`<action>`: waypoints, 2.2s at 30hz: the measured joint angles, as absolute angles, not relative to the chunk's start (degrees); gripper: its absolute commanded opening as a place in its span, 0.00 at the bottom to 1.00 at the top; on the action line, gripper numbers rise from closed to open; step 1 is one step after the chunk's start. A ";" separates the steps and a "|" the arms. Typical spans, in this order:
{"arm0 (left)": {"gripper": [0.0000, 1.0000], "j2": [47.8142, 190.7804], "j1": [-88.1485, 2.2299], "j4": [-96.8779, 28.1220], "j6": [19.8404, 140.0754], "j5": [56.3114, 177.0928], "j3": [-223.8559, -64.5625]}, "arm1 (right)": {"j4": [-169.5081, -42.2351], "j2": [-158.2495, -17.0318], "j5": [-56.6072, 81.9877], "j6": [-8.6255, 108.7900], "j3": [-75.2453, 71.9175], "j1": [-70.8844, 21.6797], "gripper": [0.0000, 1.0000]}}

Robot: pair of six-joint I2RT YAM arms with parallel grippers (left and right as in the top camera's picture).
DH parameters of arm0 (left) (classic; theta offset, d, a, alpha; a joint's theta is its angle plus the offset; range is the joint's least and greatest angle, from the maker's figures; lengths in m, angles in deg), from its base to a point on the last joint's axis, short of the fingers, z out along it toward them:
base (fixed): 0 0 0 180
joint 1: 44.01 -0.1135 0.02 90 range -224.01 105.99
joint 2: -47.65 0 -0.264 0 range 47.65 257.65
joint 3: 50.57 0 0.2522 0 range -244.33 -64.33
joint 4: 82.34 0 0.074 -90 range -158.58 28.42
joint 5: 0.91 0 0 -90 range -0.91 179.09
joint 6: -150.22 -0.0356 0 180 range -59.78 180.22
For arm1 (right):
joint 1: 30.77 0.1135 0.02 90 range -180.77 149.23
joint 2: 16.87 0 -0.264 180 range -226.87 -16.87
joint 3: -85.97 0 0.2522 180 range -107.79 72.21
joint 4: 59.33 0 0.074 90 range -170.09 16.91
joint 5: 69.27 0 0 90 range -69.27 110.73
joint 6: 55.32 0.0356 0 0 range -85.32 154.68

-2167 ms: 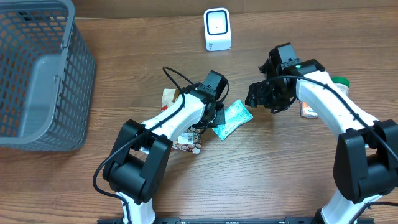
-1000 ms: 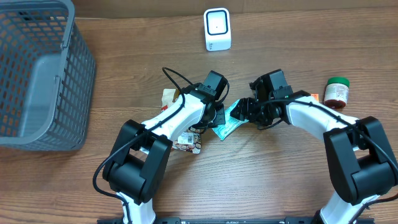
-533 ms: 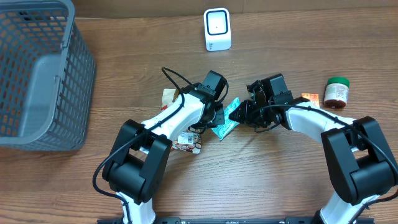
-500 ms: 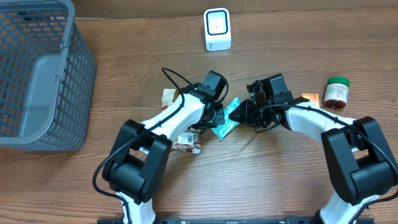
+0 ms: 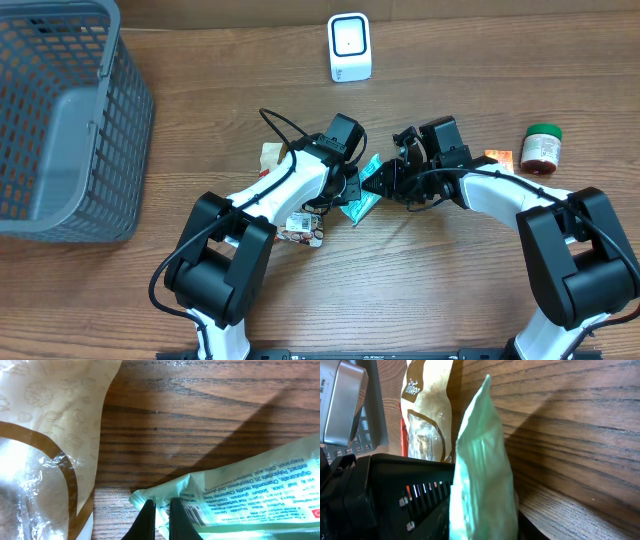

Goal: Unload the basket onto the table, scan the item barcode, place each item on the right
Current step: 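Move the right gripper left and grasp the pack's end from the left gripper, then release the pack with the left gripper and lift it with the right gripper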

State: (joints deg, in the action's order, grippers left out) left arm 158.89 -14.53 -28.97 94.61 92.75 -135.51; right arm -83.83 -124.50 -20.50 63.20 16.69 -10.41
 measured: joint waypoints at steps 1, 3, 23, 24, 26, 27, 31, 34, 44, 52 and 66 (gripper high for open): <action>0.04 158.89 -14.53 -28.95 94.63 92.75 -135.51 | -83.83 -124.50 -20.57 63.24 16.69 -10.41 0.26; 0.04 158.89 -14.53 -28.95 94.63 92.73 -135.51 | -83.89 -124.50 -20.65 63.15 16.69 -10.41 0.19; 0.15 151.57 -16.85 -14.04 91.75 85.80 -148.25 | -84.46 -124.44 -31.34 51.81 16.73 -15.54 0.04; 0.16 150.59 -17.66 -13.19 91.60 85.49 -149.59 | -84.48 -124.33 -31.97 51.04 16.73 -16.13 0.04; 0.16 148.40 -20.46 -11.13 91.33 85.05 -152.58 | -84.68 -123.34 -32.96 49.23 16.73 -17.40 0.04; 0.16 147.59 -22.12 -10.30 91.25 84.81 -153.76 | -84.68 -122.54 -33.20 48.46 16.73 -17.79 0.04; 0.16 146.28 -30.16 -8.69 89.76 84.24 -156.56 | -85.51 -116.92 -32.83 45.36 16.64 -18.34 0.04; 0.17 146.28 -36.30 -7.70 88.56 84.03 -156.65 | -91.37 -112.90 -31.65 42.02 14.56 -18.34 0.04; 0.62 146.28 -48.59 -8.99 81.72 80.81 -156.65 | -126.10 -111.63 -17.59 23.66 -13.65 -17.88 0.03; 1.00 146.28 -52.06 -9.89 80.78 79.13 -156.65 | -131.61 -111.02 -7.76 12.09 -30.70 -14.91 0.03; 1.00 146.28 -52.02 -9.91 80.78 78.93 -156.65 | -140.39 -122.01 0.26 7.99 -57.89 -12.66 0.03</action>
State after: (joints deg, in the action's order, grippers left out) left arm 146.28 -52.02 -9.91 80.78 78.93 -156.65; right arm -140.39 -122.01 0.26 7.99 -57.89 -12.66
